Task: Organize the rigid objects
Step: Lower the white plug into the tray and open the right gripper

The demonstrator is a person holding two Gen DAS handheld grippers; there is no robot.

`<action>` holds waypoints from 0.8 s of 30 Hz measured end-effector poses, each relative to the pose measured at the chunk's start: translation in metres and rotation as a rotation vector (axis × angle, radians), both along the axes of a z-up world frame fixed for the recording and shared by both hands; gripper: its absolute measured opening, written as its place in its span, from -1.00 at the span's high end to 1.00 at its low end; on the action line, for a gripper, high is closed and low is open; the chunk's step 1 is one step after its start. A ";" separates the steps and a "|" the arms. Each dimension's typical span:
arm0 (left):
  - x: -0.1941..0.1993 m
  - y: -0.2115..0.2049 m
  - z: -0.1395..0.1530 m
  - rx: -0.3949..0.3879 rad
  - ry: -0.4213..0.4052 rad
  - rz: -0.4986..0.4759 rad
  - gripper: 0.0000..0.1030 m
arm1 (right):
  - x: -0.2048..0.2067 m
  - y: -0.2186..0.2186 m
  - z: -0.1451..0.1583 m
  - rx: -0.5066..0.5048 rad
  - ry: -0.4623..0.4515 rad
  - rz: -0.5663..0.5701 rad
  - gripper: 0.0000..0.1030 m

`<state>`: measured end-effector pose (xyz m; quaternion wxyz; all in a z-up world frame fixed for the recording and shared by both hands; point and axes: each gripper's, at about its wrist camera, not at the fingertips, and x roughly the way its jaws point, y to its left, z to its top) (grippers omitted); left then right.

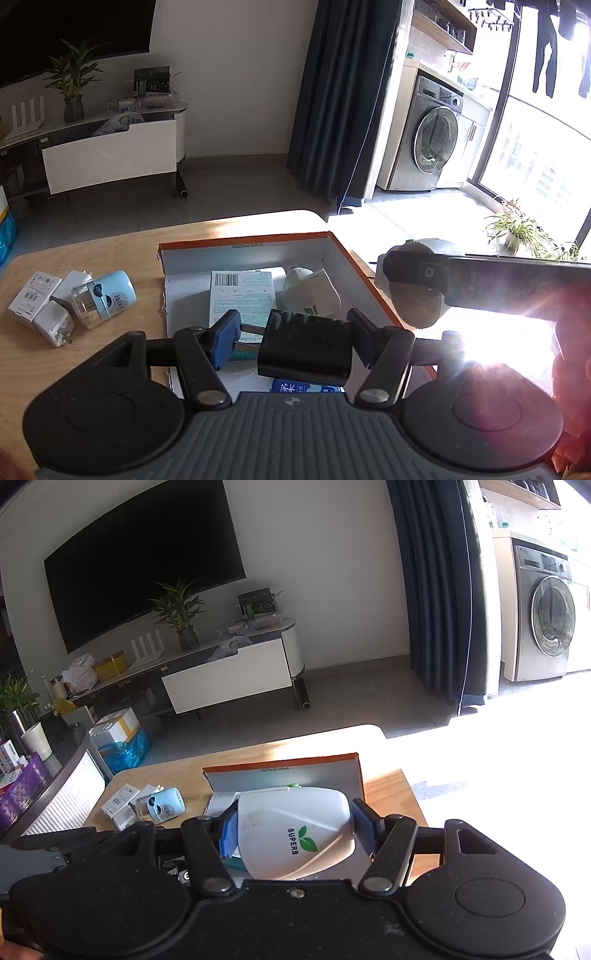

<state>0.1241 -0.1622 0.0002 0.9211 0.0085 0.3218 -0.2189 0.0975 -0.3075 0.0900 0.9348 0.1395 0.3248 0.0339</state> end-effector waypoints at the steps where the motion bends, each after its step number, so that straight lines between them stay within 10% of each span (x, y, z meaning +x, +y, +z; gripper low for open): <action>1: 0.000 0.000 0.000 0.000 0.000 -0.001 -0.25 | 0.001 0.000 -0.001 -0.001 0.002 0.000 -0.43; 24: 0.020 -0.021 -0.014 0.001 0.038 -0.057 -0.25 | 0.053 0.003 -0.012 -0.018 0.031 0.019 -0.43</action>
